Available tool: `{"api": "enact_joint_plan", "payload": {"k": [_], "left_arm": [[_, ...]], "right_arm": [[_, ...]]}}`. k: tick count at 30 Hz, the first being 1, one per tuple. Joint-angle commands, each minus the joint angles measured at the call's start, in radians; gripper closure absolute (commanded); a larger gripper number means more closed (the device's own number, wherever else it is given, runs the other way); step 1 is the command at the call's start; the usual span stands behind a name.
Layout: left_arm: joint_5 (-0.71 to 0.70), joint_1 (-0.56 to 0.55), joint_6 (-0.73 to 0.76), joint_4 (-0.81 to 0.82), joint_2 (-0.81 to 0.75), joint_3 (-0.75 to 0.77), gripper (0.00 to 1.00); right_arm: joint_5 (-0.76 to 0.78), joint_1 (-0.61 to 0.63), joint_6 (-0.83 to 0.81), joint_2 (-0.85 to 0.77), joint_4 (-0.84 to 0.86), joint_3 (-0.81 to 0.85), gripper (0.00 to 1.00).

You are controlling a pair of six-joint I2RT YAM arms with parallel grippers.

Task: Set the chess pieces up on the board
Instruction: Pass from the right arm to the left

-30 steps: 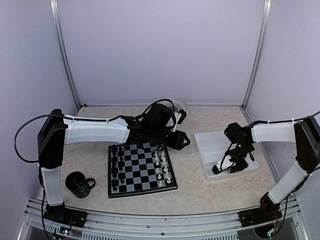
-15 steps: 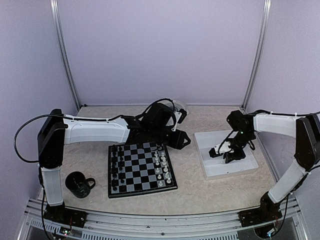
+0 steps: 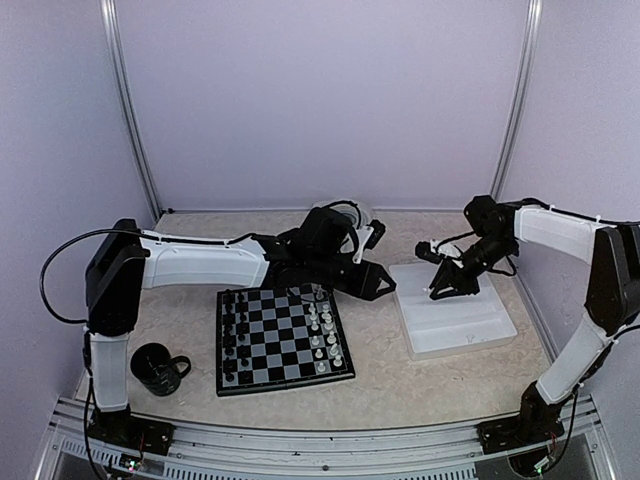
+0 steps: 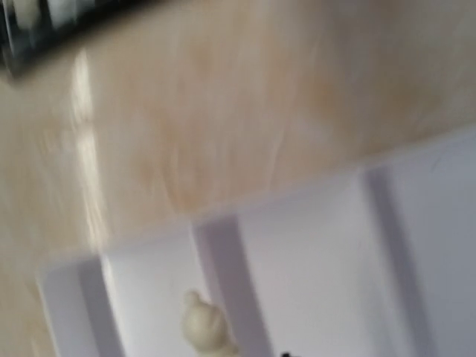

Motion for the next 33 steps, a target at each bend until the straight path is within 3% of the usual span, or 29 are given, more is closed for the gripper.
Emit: {"api": "enact_joint_plan", "payload": {"k": [1,6,22,33], "left_arm": [[0.115,0.000,-0.038,0.124,0.047,0.025,0.52],[0.166,-0.003,-0.065,0.170,0.077,0.051,0.52],[0.210,-0.006,-0.072,0.160,0.150,0.154,0.53],[0.228,0.000,-0.082,0.178,0.150,0.146,0.68]], "right_arm": [[-0.301,-0.024,0.149,0.022,-0.036,0.074,0.85],[-0.361,-0.024,0.217,0.034,-0.013,0.099,0.84],[-0.331,0.041,0.227,0.020,0.007,0.077,0.84],[-0.320,0.074,0.219,0.007,-0.001,0.067,0.83]]}}
